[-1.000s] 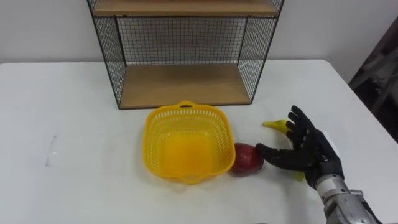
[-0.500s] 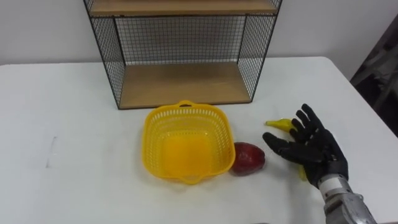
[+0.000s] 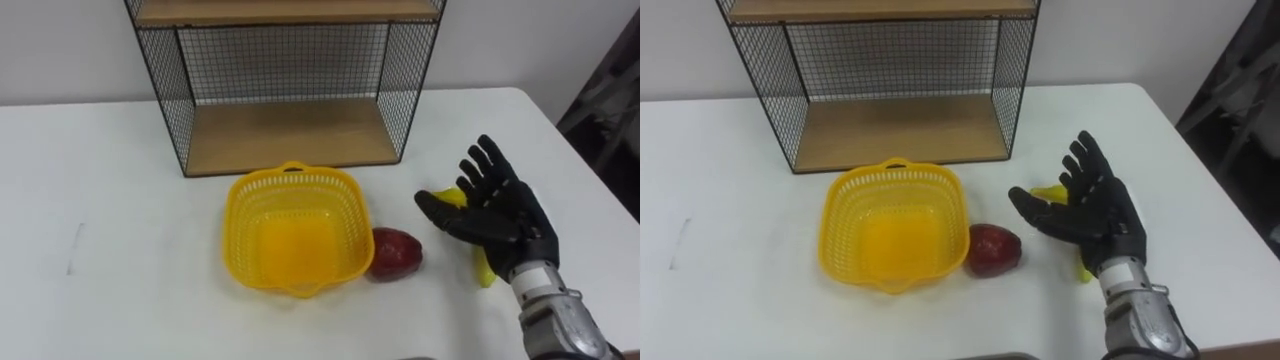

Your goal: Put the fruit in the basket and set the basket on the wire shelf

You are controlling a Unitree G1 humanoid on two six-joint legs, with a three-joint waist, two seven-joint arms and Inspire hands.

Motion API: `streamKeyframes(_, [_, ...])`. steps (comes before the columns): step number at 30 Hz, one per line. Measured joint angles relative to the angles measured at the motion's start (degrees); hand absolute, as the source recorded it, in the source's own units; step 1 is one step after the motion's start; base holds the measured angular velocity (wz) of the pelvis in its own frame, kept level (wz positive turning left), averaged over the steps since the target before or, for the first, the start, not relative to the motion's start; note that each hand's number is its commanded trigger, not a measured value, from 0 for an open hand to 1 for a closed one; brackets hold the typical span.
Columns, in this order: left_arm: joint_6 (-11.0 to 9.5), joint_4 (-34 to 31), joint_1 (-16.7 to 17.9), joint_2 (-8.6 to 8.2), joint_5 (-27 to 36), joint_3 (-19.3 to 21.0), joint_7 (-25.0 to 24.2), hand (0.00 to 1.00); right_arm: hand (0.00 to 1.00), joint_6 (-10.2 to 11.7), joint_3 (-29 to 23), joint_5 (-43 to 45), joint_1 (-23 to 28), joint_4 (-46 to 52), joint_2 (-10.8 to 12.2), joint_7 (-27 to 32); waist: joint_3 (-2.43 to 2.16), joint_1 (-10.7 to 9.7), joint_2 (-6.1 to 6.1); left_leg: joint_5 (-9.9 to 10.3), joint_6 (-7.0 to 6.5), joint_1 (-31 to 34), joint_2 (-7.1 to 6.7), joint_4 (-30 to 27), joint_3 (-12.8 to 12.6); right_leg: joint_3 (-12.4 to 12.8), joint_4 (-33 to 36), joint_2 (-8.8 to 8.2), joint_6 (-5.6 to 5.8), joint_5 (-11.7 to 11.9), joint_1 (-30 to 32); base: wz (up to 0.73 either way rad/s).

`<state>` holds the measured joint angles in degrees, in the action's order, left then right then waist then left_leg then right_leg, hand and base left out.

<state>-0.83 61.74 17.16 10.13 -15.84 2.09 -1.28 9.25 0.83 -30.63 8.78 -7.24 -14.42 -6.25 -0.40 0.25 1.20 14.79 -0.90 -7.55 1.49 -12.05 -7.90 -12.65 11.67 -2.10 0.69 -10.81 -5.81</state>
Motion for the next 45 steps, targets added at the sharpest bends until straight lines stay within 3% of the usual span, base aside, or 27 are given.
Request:
streamKeyframes(8, [-0.4, 0.2, 0.0, 0.03, 0.0, 0.0, 0.0, 0.0, 0.0, -0.1, 0.1, 7.8, 0.0, 1.3, 0.0, -0.9, -0.01, 0.1, 0.54, 0.0, 0.0, 0.2, 0.03, 0.1, 0.1, -0.1, 0.4, 0.01, 0.0, 0.0, 0.1, 0.0])
streamKeyframes(15, [-0.5, 0.3, -0.7, 0.87, 0.0, 0.1, 0.0, 0.0, 0.0, -0.1, 0.1, 15.3, -0.3, 1.3, -0.1, -1.7, 0.53, 0.3, 2.45, 0.0, 0.0, 1.1, 0.06, 0.1, -0.1, 0.0, 0.9, -0.06, -0.05, 0.0, 0.9, -0.01])
streamKeyframes(18, [-0.5, 1.0, -1.3, 0.95, -0.1, 0.4, -0.1, 0.0, 0.0, -0.1, 0.1, 18.3, -0.3, 1.3, -0.1, -2.7, 0.46, 0.3, 2.79, 0.0, -0.05, 1.4, 0.0, -0.2, 0.1, -0.1, 0.9, -0.13, -0.03, 0.0, 1.0, 0.0])
streamKeyframes(25, [-0.9, 1.4, -1.9, 2.18, -0.1, 1.2, -0.4, 0.0, 0.0, -0.1, 0.1, 23.5, -0.3, 1.2, -0.1, -5.8, 0.4, 0.3, 2.43, 0.0, -0.08, 1.9, 0.08, -0.9, 0.2, -1.0, 0.9, -0.25, -0.04, 0.0, 1.2, 0.04])
streamKeyframes(35, [-0.9, 2.0, -1.9, 2.27, -0.1, 1.2, -0.5, 0.0, 0.0, -0.2, 0.1, 26.4, -0.2, 1.0, -0.1, -11.4, 0.43, 0.2, 2.36, 0.1, -0.08, 2.3, 0.02, -1.5, 0.9, -1.9, 0.9, -0.41, -0.08, 0.1, 1.0, 0.03])
streamKeyframes(41, [-0.9, 2.0, -2.2, 2.27, -0.2, 1.2, -0.5, 0.0, 0.0, -0.9, 0.2, 28.6, 0.9, 0.9, -0.1, -14.0, 0.41, 0.1, 2.33, 0.1, -0.08, 2.9, -0.07, -1.7, 1.7, -2.2, 0.9, -0.48, -0.12, 0.1, 1.1, 0.04])
streamKeyframes(45, [-0.8, 1.9, -2.1, 2.27, -0.1, 1.1, -0.5, 0.0, 0.0, -2.5, 0.2, 30.6, 1.0, 0.9, -0.1, -16.1, 0.38, 0.1, 2.31, 0.1, -0.08, 2.9, -0.11, -1.9, 1.8, -2.4, 0.9, -0.55, -0.12, 0.1, 0.9, 0.01])
